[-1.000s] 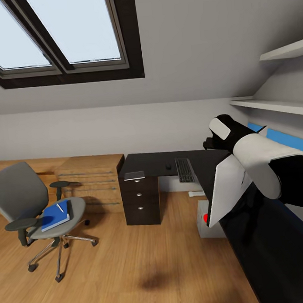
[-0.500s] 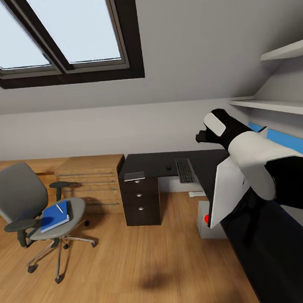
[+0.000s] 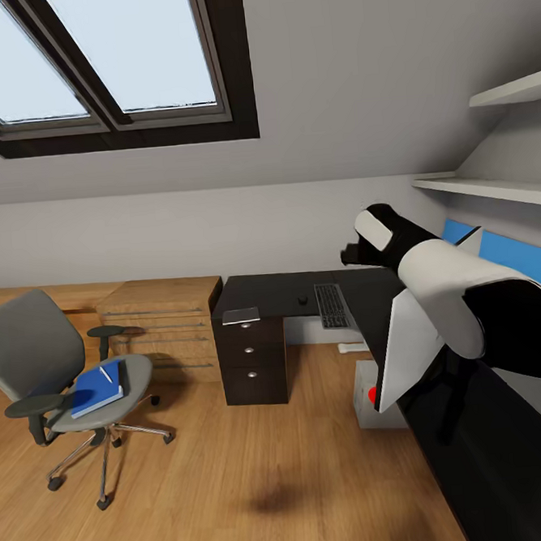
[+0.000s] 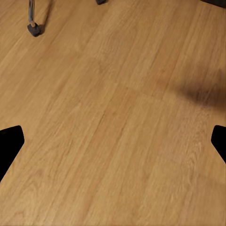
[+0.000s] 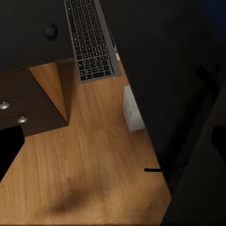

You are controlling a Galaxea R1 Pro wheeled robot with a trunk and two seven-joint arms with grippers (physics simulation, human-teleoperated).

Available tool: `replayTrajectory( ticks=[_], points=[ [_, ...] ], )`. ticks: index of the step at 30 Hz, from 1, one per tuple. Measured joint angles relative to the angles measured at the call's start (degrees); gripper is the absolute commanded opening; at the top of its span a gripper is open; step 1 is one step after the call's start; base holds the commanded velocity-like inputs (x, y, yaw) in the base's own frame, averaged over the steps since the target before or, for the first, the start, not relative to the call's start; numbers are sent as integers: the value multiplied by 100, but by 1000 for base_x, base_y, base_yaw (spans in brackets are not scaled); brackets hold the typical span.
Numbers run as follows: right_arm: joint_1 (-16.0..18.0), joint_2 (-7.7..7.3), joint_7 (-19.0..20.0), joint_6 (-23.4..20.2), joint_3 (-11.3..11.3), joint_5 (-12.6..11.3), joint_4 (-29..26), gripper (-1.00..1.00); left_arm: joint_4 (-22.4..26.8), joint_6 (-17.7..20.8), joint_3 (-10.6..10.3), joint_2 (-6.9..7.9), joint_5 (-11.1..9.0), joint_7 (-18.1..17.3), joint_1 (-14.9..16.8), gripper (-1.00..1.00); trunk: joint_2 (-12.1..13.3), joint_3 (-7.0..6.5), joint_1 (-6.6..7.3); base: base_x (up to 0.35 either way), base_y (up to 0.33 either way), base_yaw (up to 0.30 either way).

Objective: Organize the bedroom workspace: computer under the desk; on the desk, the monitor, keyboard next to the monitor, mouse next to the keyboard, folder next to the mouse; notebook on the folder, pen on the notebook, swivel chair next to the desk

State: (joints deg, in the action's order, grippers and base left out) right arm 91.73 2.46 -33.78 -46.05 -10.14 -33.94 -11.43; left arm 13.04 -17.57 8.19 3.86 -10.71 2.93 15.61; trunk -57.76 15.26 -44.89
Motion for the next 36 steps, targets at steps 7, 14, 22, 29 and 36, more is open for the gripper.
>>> replayTrajectory(
  ticks=[7,14,22,29,36],
  points=[
    [-1,-13,-25,-93,8,5,178,100,0,0,-2,0,0,3,0,100,0,0,0,0,0,0],
    [-1,-9,-37,-185,14,2,288,100,0,-6,0,0,0,2,0,100,0,0,0,-3,0,0],
    [0,-7,-69,-201,13,1,356,100,-1,-10,-6,0,3,9,1,100,0,0,-2,-223,0,0],
    [0,-7,-156,-204,19,5,359,100,0,-9,-11,0,-2,9,0,100,0,0,-3,-229,-38,0],
    [-1,-9,-153,-205,26,8,358,100,-1,-10,-6,0,2,9,1,100,0,0,-2,-174,-9,0]
  ],
)
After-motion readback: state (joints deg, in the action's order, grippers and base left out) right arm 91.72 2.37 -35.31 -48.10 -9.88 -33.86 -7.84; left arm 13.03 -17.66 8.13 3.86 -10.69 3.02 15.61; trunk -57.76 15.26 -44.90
